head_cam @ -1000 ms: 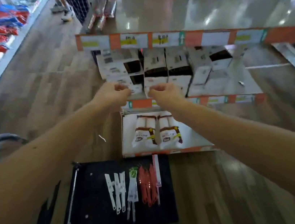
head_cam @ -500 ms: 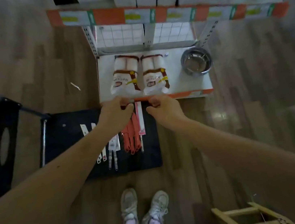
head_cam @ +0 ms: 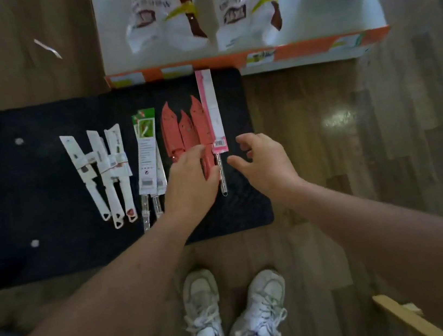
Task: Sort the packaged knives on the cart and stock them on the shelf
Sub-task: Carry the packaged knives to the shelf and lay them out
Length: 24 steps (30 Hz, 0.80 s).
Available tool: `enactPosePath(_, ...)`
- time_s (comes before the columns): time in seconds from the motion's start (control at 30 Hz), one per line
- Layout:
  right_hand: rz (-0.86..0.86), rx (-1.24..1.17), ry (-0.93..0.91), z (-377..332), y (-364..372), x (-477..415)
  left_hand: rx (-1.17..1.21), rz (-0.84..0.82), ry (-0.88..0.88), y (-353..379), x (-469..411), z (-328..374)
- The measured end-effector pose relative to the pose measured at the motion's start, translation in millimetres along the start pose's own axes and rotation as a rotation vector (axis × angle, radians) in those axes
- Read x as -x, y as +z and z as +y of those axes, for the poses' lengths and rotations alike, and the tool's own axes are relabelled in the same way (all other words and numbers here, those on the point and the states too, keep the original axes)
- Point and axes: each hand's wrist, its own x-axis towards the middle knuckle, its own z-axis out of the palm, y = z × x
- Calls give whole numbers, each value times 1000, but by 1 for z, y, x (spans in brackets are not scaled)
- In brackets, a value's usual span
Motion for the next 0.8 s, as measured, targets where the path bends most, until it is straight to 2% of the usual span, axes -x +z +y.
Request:
enactPosePath(0.17, 1, -11, 81, 47, 48, -43, -34, -31, -18, 53, -42, -42)
enactPosePath(0.37, 18, -44, 178, 76, 94, -80, -85, -63, -94, 84, -68, -73)
enactPosePath(0.67, 93, -338, 388, 89, 128, -102, -39, 34, -216, 115, -77, -72)
enactPosePath(0.8, 47, -413, 433, 90, 127, -105, 0, 43, -244, 113, -78, -73)
